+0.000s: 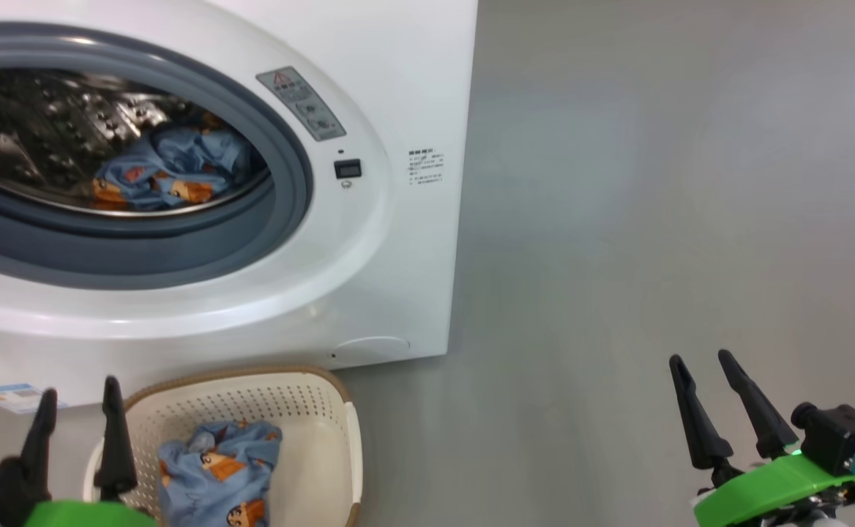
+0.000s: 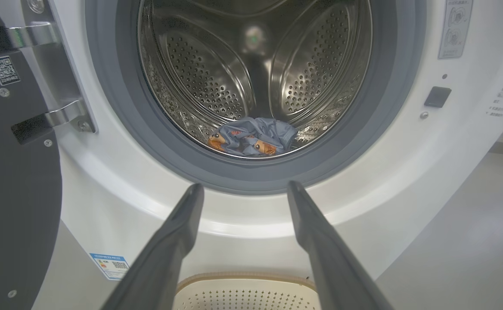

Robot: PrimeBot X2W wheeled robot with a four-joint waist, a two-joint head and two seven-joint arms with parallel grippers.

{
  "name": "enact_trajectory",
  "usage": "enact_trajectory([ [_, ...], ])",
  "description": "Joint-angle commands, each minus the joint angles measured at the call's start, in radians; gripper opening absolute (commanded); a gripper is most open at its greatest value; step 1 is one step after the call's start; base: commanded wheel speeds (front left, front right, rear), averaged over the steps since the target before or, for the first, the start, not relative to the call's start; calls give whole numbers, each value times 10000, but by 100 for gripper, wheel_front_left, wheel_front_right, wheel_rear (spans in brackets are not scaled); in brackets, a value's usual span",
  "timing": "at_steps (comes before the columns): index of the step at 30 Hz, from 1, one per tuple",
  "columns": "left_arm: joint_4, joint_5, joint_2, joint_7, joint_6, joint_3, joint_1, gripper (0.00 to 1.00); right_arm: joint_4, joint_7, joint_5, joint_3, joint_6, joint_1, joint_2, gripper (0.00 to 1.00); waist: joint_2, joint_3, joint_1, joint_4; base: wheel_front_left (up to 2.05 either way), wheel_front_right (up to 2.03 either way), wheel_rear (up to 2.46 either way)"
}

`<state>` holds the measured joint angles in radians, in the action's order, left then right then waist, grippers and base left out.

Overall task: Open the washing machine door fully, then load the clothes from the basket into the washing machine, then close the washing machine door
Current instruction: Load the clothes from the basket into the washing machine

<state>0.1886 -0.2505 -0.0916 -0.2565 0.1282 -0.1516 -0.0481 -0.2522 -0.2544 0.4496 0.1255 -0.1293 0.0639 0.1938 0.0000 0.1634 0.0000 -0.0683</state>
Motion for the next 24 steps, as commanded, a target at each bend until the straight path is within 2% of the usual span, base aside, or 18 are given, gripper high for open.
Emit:
enact_trajectory([
  [1,-334,103,-126,-53,25,-402,90,100,205,-74,42,121,-14,-143,166,100,0,-249,0,-2,0,0,0],
  [24,-945,126,225,-53,25,-598,1380,100,288,-74,73,-39,-14,-1104,191,100,0,-1035,0,100,0,0,0],
])
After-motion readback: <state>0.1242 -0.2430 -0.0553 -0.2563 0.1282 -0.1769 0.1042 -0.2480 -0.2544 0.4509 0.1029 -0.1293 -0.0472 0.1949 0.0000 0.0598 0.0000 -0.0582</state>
